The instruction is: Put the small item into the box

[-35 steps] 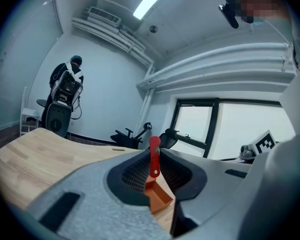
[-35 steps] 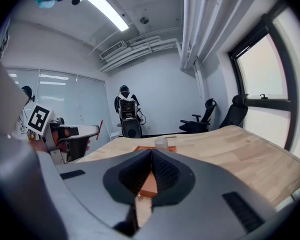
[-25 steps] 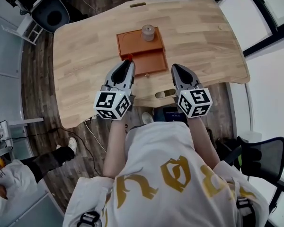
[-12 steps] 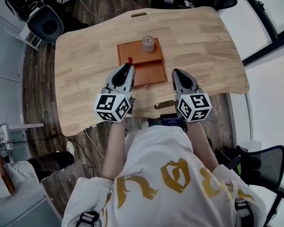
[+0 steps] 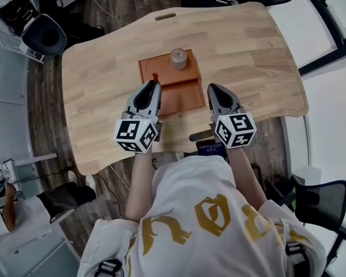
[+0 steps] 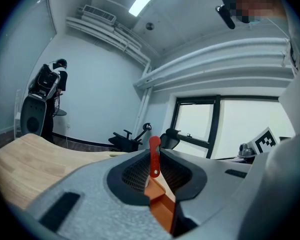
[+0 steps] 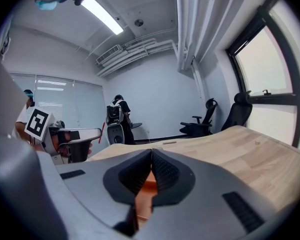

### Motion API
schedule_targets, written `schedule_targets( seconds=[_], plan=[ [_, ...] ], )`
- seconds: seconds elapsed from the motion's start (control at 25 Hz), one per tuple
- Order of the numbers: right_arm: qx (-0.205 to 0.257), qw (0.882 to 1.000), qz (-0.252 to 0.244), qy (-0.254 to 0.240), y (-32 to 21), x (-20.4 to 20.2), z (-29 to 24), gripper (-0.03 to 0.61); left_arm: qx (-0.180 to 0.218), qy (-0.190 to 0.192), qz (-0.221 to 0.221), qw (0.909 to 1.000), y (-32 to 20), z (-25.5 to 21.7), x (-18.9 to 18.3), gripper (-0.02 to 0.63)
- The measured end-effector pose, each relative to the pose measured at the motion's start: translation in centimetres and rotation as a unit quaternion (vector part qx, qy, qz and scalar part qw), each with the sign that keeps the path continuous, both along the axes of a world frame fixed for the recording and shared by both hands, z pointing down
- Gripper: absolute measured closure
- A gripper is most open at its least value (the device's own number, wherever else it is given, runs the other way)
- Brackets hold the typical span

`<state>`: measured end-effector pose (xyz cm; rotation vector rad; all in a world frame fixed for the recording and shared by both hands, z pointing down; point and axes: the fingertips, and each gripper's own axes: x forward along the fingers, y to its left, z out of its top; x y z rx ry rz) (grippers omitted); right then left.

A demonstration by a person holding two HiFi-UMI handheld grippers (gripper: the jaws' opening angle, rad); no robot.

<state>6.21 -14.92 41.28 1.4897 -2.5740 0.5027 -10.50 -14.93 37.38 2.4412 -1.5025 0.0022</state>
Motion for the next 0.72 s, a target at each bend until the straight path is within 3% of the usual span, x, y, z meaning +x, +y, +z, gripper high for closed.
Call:
schedule_targets(
  seconds=[0.28,0.72],
  plan=[
    [-0.018,1.000,-0.009,0.006,-1.3,-0.9,1.7,0.566,-0.002,0.027,0.006,0.9996,-1.4,0.9,-0.5,0.555],
    [-0.026,0.999,-0.019,0.015,-1.5,-1.1,3.1,0.566,-0.030,0.023,-0.001,0.9993,-1.7,3.6,-1.1,0.555]
  ],
)
